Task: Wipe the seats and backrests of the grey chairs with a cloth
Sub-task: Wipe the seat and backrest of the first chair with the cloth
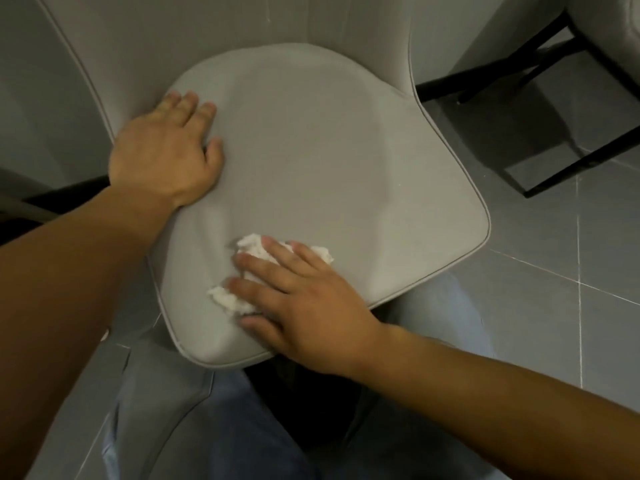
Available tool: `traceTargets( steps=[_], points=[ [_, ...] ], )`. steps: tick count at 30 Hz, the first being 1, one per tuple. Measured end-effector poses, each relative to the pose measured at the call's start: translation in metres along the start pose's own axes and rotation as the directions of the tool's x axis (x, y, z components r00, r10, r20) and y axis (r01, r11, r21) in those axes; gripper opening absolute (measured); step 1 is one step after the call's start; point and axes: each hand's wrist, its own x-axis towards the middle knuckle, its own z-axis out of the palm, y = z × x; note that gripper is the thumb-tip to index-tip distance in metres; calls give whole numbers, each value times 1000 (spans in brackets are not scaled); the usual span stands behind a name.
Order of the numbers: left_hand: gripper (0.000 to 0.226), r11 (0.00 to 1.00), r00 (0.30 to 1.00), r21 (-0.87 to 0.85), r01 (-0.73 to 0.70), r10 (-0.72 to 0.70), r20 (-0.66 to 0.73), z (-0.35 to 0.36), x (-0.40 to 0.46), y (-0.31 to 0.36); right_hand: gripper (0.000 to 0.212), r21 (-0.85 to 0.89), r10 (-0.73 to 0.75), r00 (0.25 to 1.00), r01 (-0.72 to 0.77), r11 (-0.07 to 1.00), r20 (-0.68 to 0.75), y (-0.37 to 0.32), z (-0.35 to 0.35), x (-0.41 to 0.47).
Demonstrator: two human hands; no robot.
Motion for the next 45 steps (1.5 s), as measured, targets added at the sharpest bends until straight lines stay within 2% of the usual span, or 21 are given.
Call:
traceTargets(
  steps=[3,6,9,12,14,17,19,21,23,25,29,31,34,37,40,43,45],
  points=[
    [64,1000,1000,6,-5,4,8,1,0,-1,36,-69,21,996,-26,997,-82,22,-5,-17],
    [65,1000,1000,17,-15,14,22,0,-1,-1,35,-114,217,969,-231,966,-120,77,-28,-45],
    [66,1000,999,18,-23,22,32,0,0,-1,39,-95,479,865,-495,864,-148,122,-54,-67],
    [70,1000,997,24,-8,6,80,0,1,0,44,-24,636,758,-645,764,-146,115,-55,-52],
    [74,999,993,44,3,-8,115,2,2,-1,46,-38,594,796,-601,798,-120,84,-43,-31],
    [84,997,983,79,12,-26,180,3,3,0,50,-64,364,929,-368,927,-75,22,-11,-15],
    [92,996,973,84,36,-54,226,3,3,1,48,-49,244,968,-247,968,-62,-2,2,-15],
    [99,996,965,73,53,-70,253,2,0,3,44,-79,200,979,-204,976,-47,1,3,-17],
    [102,997,958,55,61,-74,279,1,-2,5,45,-128,245,968,-251,960,-58,24,-7,-19],
    [102,997,955,50,59,-71,289,1,-3,6,50,-156,350,935,-355,922,-61,63,-23,-21],
    [97,997,961,64,52,-68,268,3,-5,6,54,-130,612,785,-619,774,-94,152,-52,-16],
    [96,996,965,71,58,-74,253,5,-7,7,59,-109,673,735,-678,727,-87,177,-54,9],
    [92,995,971,68,70,-84,226,5,-9,10,64,-79,704,705,-709,701,-85,191,-49,69],
    [84,994,981,57,98,-106,161,3,-12,13,69,-66,681,730,-683,727,-59,189,-42,128],
    [71,978,976,11,210,-209,-58,4,-18,15,71,-48,613,789,-615,787,-49,177,-34,181],
    [77,921,894,10,389,-374,-248,7,-21,16,69,-17,500,865,-501,866,-38,163,-27,223],
    [85,855,818,-41,517,-508,-269,7,-19,14,71,41,459,888,-458,888,-33,156,-23,240]
  ],
)
